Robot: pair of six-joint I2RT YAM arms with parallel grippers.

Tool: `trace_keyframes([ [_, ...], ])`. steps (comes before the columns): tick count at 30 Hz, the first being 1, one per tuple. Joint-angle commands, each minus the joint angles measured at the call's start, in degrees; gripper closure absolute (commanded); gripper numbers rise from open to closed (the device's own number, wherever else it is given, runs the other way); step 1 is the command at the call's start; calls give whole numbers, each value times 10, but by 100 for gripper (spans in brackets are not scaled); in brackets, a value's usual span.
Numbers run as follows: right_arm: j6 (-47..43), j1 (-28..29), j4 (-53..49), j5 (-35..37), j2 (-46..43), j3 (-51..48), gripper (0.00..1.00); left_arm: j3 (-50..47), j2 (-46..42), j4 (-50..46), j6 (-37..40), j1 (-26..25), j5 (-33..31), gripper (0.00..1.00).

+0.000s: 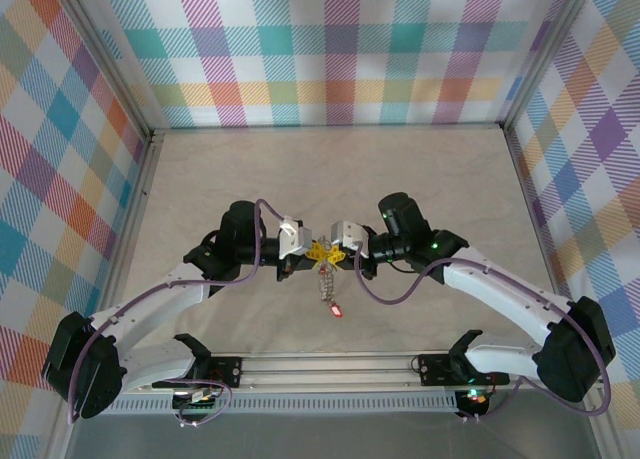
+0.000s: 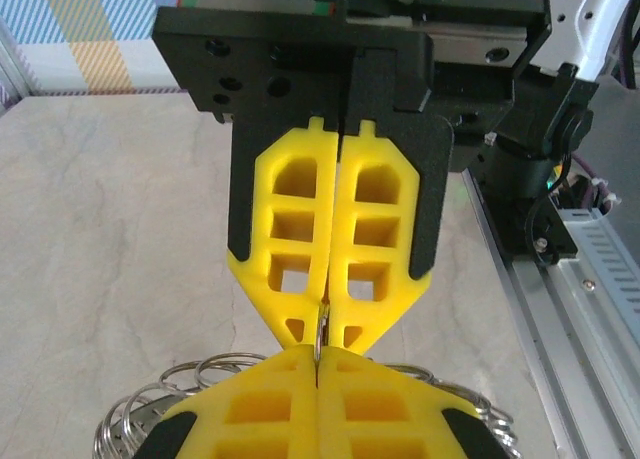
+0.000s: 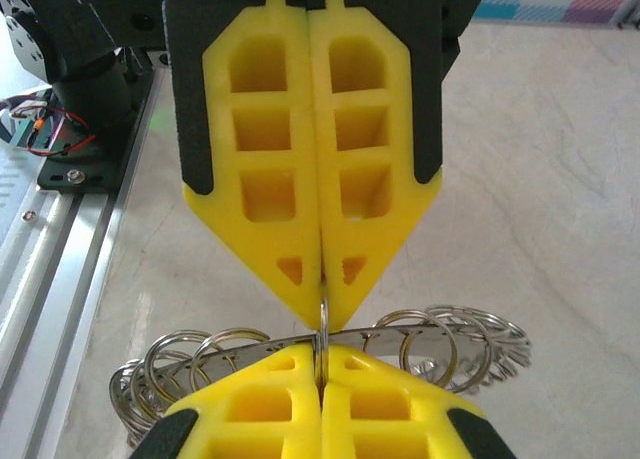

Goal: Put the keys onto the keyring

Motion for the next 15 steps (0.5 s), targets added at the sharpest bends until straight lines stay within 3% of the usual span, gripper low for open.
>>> trace_keyframes([
  [1, -36, 1, -46, 23, 6, 40, 97, 22, 7, -39, 31, -6, -12, 95],
  [6, -48, 1, -118, 47, 21, 77, 100, 0, 9, -15, 12, -6, -49, 84],
  [15, -40, 7, -181, 63, 56, 132, 100, 4, 28, -10, 1, -6, -47, 84],
])
